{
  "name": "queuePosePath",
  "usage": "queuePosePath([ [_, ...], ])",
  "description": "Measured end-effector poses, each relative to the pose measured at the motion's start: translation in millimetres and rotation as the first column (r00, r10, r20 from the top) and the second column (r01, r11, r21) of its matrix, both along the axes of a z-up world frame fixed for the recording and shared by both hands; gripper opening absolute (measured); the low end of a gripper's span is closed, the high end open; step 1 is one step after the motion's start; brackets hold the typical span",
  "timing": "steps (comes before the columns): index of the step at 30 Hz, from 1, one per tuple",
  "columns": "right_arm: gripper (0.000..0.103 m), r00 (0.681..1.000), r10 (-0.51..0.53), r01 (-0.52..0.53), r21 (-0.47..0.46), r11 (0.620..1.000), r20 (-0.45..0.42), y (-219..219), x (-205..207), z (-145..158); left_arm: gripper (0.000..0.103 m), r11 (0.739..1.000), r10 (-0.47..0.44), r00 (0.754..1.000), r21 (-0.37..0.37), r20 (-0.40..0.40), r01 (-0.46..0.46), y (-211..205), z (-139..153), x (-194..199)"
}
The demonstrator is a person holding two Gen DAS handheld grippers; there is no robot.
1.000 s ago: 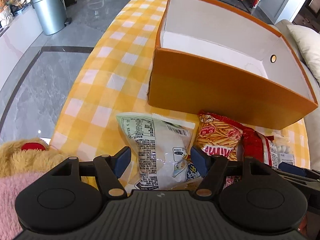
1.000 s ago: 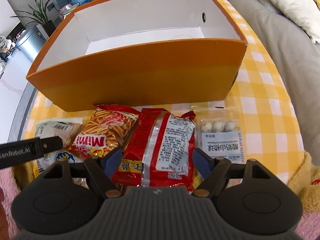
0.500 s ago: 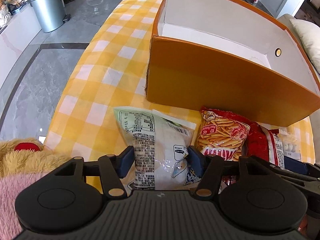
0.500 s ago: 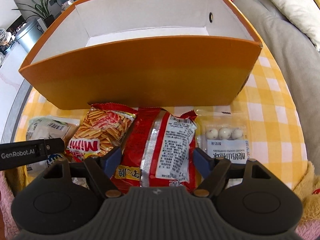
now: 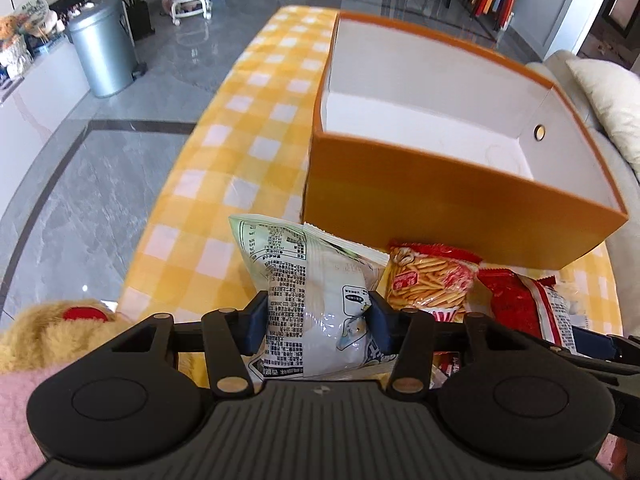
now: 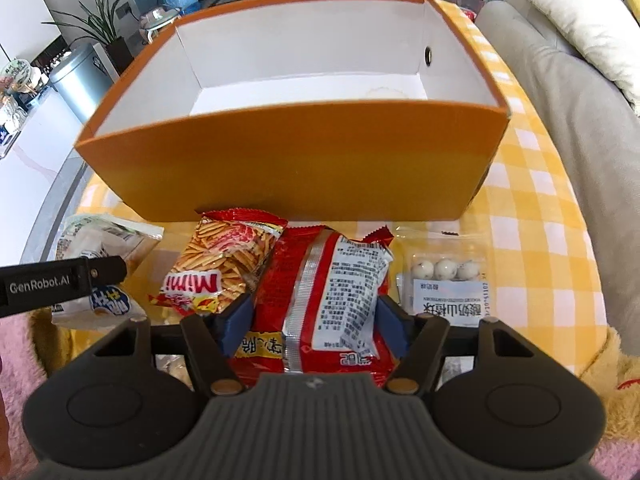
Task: Organize snacks
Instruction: 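Carry both bags into the orange box and open both tools to release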
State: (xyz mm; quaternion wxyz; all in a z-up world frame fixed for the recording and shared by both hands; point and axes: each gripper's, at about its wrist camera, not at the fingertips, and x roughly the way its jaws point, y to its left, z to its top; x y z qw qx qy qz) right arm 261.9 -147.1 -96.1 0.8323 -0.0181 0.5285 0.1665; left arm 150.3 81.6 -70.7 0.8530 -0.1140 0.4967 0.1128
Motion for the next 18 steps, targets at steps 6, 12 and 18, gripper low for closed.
queuePosePath([
  [6, 0.065, 0.998, 0.007, -0.008, 0.010, 1.000, 0.068, -12, -17, 26, 0.057, 1.000, -0.008, 0.998, 0.024, 0.064, 0.007, -3, 27, -11],
  [12, 0.064, 0.991, 0.018, -0.025, 0.056, 0.998, 0.131, -24, -38, 62, 0.057, 0.999, -0.033, 0.988, 0.046, 0.151, 0.026, -8, 58, -20],
  [18, 0.064, 0.974, 0.021, -0.048, 0.116, 0.992, 0.225, -35, -48, 105, 0.057, 0.996, -0.090, 0.970, 0.046, 0.225, 0.082, -15, 87, -13],
])
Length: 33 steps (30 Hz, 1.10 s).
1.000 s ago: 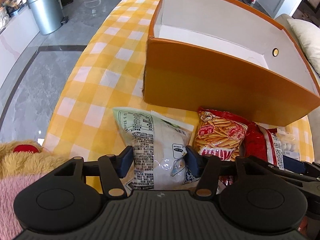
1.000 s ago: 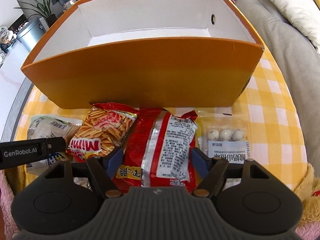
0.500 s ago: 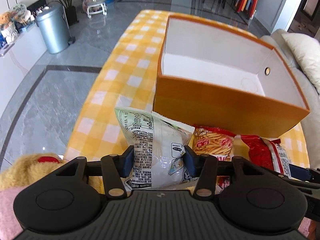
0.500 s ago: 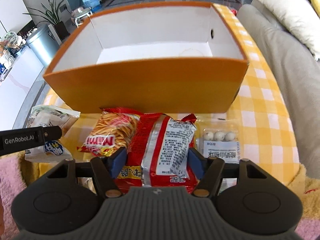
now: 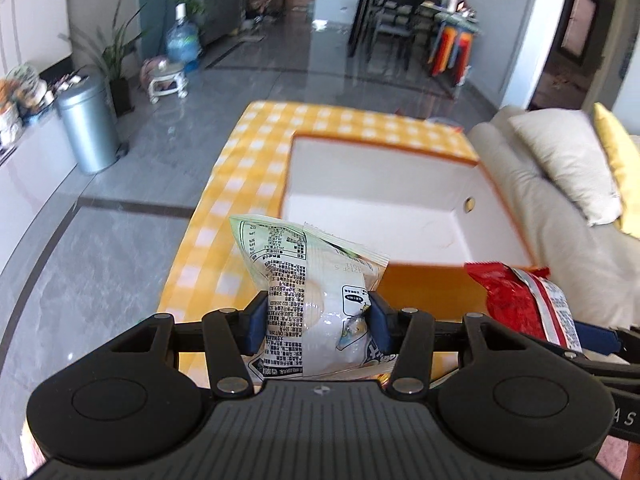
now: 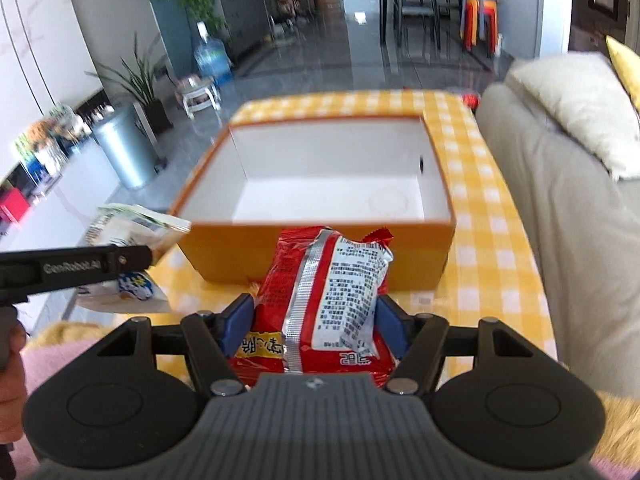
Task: Organize snacks
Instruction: 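Carry both bags into the orange box and open both tools to release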
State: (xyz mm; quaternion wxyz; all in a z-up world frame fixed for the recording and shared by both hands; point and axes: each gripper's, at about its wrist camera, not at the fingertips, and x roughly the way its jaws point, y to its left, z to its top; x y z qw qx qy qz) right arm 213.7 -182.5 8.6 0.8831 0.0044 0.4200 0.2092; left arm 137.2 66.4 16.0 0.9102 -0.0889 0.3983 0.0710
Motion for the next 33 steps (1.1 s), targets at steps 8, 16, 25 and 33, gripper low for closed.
queuePosePath([
  [8, 0.064, 0.995, 0.035, -0.039, 0.037, 0.999, 0.095, 1, 21, 40, 0.057, 0.995, -0.087, 0.993, 0.047, 0.080, 0.083, -18, 33, 33],
  [16, 0.064, 0.993, 0.039, -0.042, 0.021, 0.999, 0.113, 8, 71, 48, 0.057, 0.989, -0.129, 0.990, 0.076, 0.054, 0.125, -21, 35, 77],
  [25, 0.064, 0.997, 0.060, -0.057, -0.055, 0.997, 0.053, 35, 127, 17, 0.057, 0.979, -0.191, 0.979, 0.062, -0.065, 0.195, -17, 3, 135],
  [33, 0.064, 0.993, 0.077, -0.085, -0.094, 0.992, -0.084, 52, 176, -20, 0.057, 0.961, -0.243, 0.954, 0.088, -0.177, 0.262, -18, -30, 178],
])
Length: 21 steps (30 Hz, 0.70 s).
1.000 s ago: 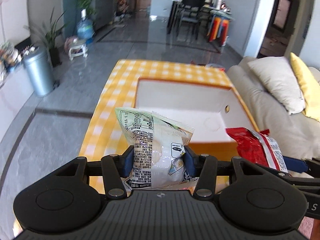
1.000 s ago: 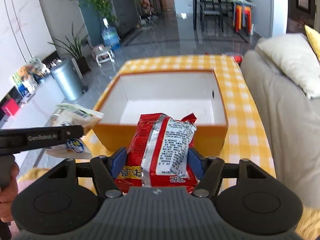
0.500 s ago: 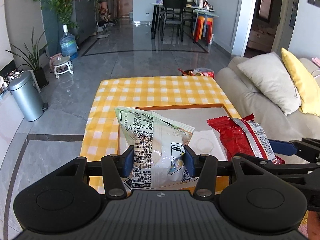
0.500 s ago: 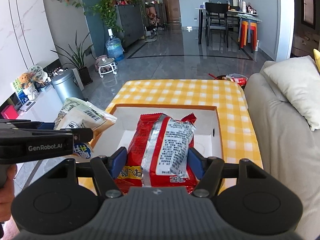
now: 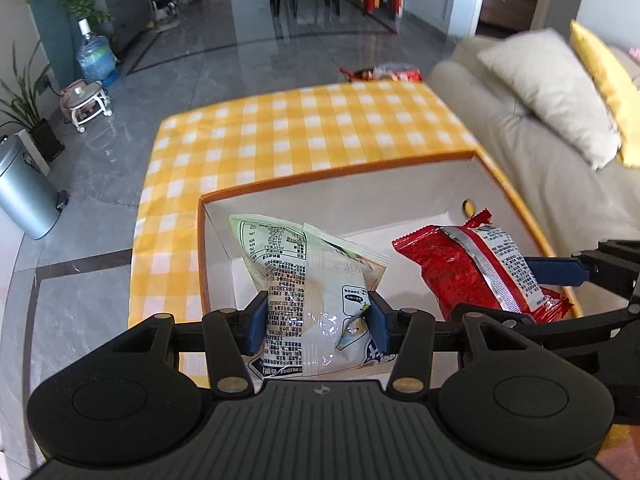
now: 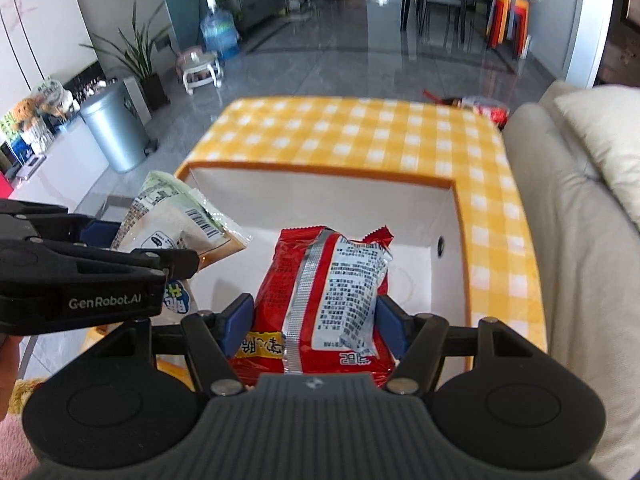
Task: Organize snacks
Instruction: 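Carry both bags into the orange box and open both tools to release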
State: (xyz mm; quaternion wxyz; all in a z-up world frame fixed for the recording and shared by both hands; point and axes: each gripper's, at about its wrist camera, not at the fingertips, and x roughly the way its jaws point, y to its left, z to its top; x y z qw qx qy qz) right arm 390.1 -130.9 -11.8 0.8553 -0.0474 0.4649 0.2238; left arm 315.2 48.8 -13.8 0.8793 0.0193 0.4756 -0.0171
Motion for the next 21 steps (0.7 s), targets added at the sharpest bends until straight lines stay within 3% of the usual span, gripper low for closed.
queuePosePath([
  [12, 0.064, 0.979, 0.024, -0.032, -0.038, 0.999, -0.204, 11, 36, -57, 0.057, 0.979, -0.107, 0.984, 0.161, -0.140, 0.129, -18, -47, 28],
  [21, 0.064, 0.955, 0.019, -0.035, -0.051, 0.998, -0.297, 12, 46, -87, 0.057, 0.960, -0.124, 0.958, 0.214, -0.258, 0.182, -24, -71, 37],
])
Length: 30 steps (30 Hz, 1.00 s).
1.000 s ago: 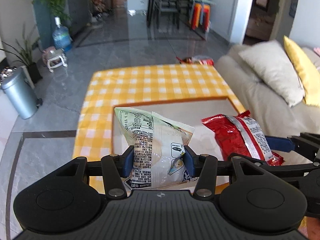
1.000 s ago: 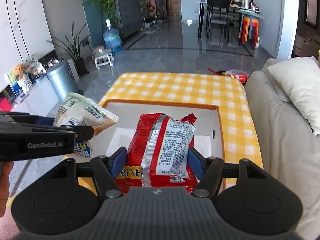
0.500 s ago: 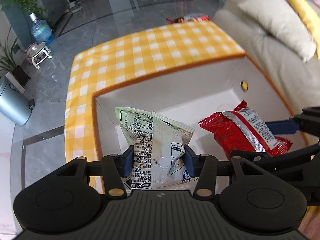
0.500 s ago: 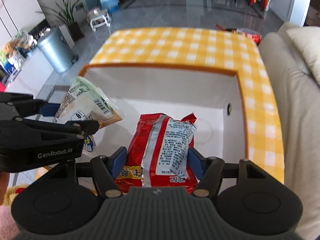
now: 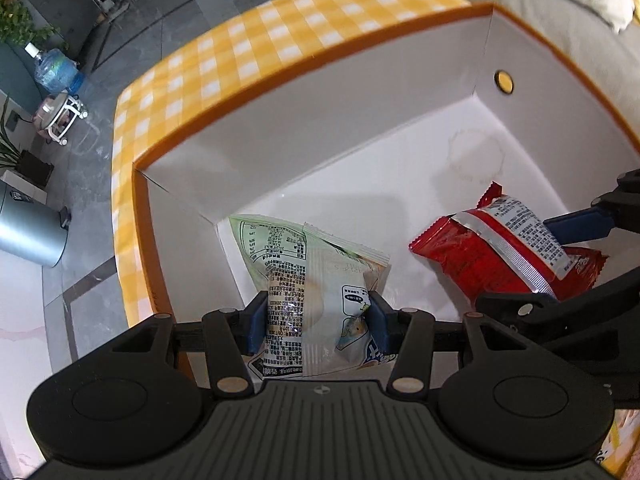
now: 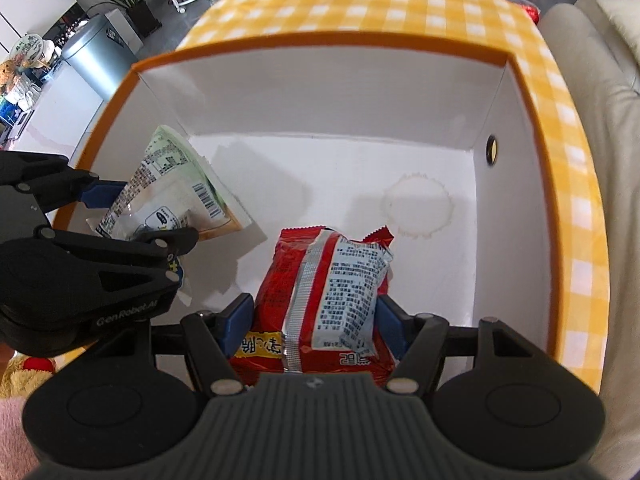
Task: Organize snacks
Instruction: 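Carry both bags into the orange box and open both tools to release, then withdraw both tools from the box back over the snack pile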
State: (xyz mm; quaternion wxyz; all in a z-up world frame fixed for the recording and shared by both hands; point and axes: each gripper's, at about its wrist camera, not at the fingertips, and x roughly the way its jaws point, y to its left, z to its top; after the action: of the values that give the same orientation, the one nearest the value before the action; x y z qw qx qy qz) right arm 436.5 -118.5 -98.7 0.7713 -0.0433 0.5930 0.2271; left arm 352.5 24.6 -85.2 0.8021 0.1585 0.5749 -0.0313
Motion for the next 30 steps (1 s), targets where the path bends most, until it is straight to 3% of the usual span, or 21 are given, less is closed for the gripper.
queuePosePath([
  [10, 0.067, 0.999, 0.010, -0.012, -0.051, 0.999, -0.037, 13, 2, -20, 0.064, 0.999, 0.002, 0.999, 0.039, -0.035, -0.001, -4, -8, -1],
  [12, 0.068, 1.000, 0.013, -0.015, -0.061, 0.998, -0.028, 15, 2, -19, 0.070, 0.999, -0.001, 1.000, 0.037, -0.025, 0.002, -4, -6, -4],
  [16, 0.077, 1.000, 0.004, -0.004, -0.076, 0.997, -0.002, 13, 0, -11, 0.077, 1.000, 0.011, 1.000, 0.015, 0.014, -0.012, 0, 6, -11],
  [25, 0.085, 0.995, 0.017, -0.012, -0.052, 0.999, 0.096, 2, -16, 32, 0.079, 0.998, 0.051, 0.984, -0.050, 0.168, -0.043, 10, 59, -27],
  [30, 0.085, 0.987, 0.019, -0.013, -0.037, 0.999, 0.161, 0, -32, 57, 0.080, 0.997, 0.071, 0.973, -0.032, 0.219, -0.066, 11, 81, -42],
])
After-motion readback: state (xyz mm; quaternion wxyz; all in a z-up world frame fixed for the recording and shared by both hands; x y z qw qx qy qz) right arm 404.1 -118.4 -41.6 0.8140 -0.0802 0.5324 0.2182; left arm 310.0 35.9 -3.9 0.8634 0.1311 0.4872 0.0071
